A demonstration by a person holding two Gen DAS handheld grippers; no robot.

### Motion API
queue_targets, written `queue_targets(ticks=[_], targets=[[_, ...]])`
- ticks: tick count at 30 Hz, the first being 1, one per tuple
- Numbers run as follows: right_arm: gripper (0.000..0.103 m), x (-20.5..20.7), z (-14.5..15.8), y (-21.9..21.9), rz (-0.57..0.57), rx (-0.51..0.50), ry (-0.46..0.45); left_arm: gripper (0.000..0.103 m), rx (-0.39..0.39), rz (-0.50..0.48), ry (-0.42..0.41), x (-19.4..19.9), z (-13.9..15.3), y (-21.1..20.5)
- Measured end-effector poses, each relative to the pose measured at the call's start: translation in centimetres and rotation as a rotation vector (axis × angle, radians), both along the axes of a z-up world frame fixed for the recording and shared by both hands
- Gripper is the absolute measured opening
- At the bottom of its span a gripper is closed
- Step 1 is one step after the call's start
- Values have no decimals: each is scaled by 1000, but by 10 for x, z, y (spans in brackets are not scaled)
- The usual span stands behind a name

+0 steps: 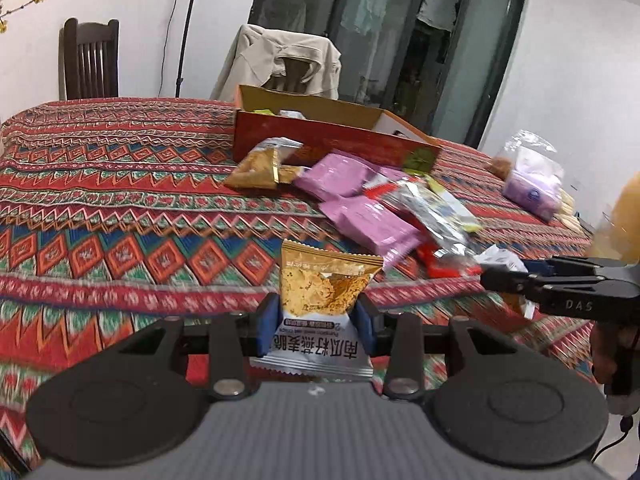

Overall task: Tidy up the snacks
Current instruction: 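Grasp a cracker packet with the left gripper while the right grasps a white packet, then carry both packets over the box and open both grippers to drop them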

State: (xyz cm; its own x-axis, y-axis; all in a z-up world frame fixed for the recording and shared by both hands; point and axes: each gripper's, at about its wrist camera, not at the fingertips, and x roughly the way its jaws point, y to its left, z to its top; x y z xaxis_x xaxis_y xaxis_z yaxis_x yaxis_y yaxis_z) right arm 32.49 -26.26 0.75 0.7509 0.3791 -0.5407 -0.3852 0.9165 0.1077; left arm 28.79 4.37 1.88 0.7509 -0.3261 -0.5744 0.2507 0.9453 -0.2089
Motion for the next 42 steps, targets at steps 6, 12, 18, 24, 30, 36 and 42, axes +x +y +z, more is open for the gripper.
queue_targets(ticks=[6,12,18,24,30,36,42], targets=[[44,-34,-1,-13,-24,-5,12,41,-2,3,-40,-23,14,-7],[44,-40,2,-20,-42,14,5,41,-28,-15,-68,-12,31,-10],[44,0,42,-14,46,54,-46,41,-61,-83,-122,69,79,-11],[44,99,99,-3,81,71,-96,41,-118,-75,-41,200,110,-27],[44,220,111,16,54,99,4,41,-173,-49,88,302,91,-51],[44,306,80,35,-3,64,132,41,-155,19,209,357,41,-50],[44,344,43,54,-20,81,237,75,-78,46,169,357,31,-27]])
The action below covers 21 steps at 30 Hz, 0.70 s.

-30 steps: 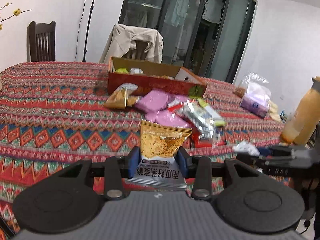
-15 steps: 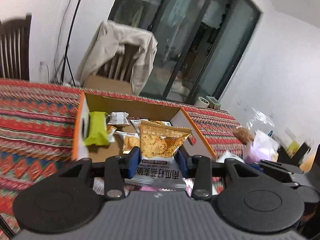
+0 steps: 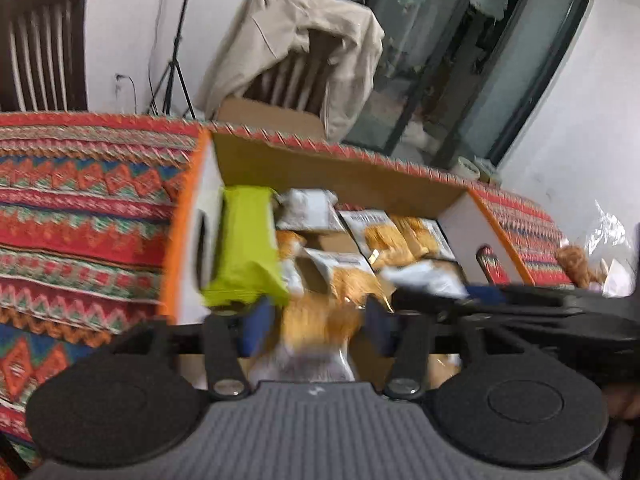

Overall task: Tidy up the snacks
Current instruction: 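Carry both packets over the box and open both grippers to drop them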

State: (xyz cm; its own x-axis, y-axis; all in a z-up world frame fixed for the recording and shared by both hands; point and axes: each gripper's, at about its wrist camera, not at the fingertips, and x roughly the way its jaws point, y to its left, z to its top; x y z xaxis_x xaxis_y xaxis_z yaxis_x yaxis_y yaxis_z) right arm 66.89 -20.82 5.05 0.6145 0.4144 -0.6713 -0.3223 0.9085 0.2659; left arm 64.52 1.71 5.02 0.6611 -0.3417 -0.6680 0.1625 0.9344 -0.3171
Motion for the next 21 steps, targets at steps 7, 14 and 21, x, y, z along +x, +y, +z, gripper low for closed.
queue_targets(ticks=[7,14,21], targets=[[46,19,-28,34,63,78,115,83,-19,26,-126,-24,38,40],[65,9,-10,46,64,87,81,83,25,13,-146,-45,65,45],[75,-32,49,20,31,46,-12,87,54,-17,-192,-88,100,39]])
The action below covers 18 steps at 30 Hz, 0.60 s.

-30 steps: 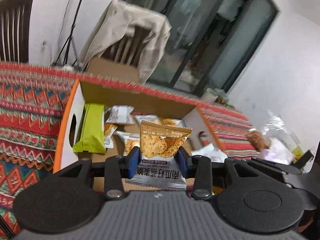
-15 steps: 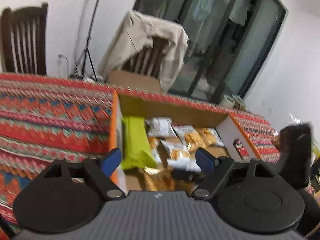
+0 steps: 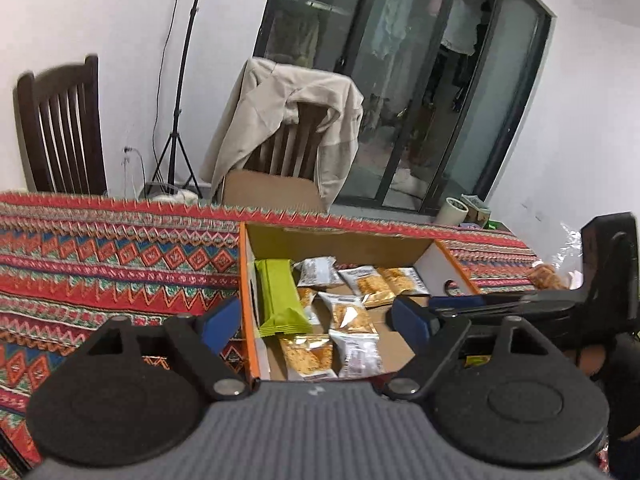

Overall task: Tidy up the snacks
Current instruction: 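Carry both packets over the box and open both grippers to drop them, then move both open tools back toward the snack pile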

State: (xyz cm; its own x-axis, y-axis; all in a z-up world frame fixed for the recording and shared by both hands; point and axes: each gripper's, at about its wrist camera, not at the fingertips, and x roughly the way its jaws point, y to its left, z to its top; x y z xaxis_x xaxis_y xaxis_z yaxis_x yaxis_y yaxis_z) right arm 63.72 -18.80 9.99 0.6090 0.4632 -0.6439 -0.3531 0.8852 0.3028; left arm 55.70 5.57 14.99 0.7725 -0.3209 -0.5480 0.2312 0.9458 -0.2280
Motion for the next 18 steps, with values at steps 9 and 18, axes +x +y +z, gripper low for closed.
queue_targets(ticks=[9,18], targets=[[89,-110,73,-69,-57,-117,-167,101,92,-30,-117,-112,38,-17],[103,-265,80,-131,-98,-147,-328,103,173,-57,-248,-247,17,-36]])
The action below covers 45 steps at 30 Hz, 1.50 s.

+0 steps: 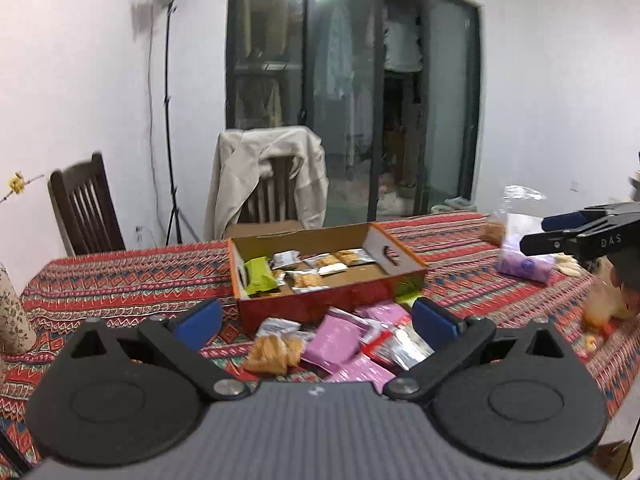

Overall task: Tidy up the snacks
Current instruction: 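Move both open tools back toward the snack pile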

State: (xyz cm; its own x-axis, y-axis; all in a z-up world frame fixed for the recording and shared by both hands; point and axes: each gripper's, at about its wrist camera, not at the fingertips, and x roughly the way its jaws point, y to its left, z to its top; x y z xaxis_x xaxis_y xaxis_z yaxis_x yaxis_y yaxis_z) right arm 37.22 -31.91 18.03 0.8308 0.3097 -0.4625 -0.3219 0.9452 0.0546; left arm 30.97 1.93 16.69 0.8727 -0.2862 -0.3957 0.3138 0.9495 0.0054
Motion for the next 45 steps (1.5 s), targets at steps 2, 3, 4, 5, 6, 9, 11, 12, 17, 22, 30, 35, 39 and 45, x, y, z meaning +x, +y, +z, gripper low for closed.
queue_targets(ticks=[2,3,4,5,6,9,11,12,17,22,30,35,39,45], targets=[[103,-29,-9,-5,-9,4,-35,103,-2,22,-15,-26,-11,-5],[103,-43,-14,-7,-19,3,-52,103,-4,32,-20,-37,-17,-6],[103,-55,-18,-8,-25,1,-65,103,-10,45,-23,-50,-23,-8],[103,-71,-25,-10,-31,4,-82,103,-13,54,-28,-62,-28,-9],[103,-81,-30,-10,-33,7,-88,103,-16,61,-35,-72,-33,-9],[103,-116,-48,-10,-30,26,-102,103,-4,84,-51,-106,-49,-12],[103,-136,-63,-8,-35,34,-97,103,5,90,-56,-121,-59,-12],[103,-146,-71,-7,-41,35,-93,103,11,98,-56,-128,-63,-12],[103,-182,-117,4,-43,43,-26,103,29,139,-18,-146,-86,-10],[103,-201,-158,10,-59,116,43,103,20,143,52,-146,-106,-5],[103,-197,-165,19,-75,79,32,103,15,168,91,-128,-118,0],[103,-177,-163,22,-87,83,30,103,10,180,128,-107,-126,6],[103,-156,-162,27,-82,101,17,103,-4,190,160,-82,-132,11],[103,-112,-165,47,33,111,-14,103,-33,190,190,-37,-138,22]])
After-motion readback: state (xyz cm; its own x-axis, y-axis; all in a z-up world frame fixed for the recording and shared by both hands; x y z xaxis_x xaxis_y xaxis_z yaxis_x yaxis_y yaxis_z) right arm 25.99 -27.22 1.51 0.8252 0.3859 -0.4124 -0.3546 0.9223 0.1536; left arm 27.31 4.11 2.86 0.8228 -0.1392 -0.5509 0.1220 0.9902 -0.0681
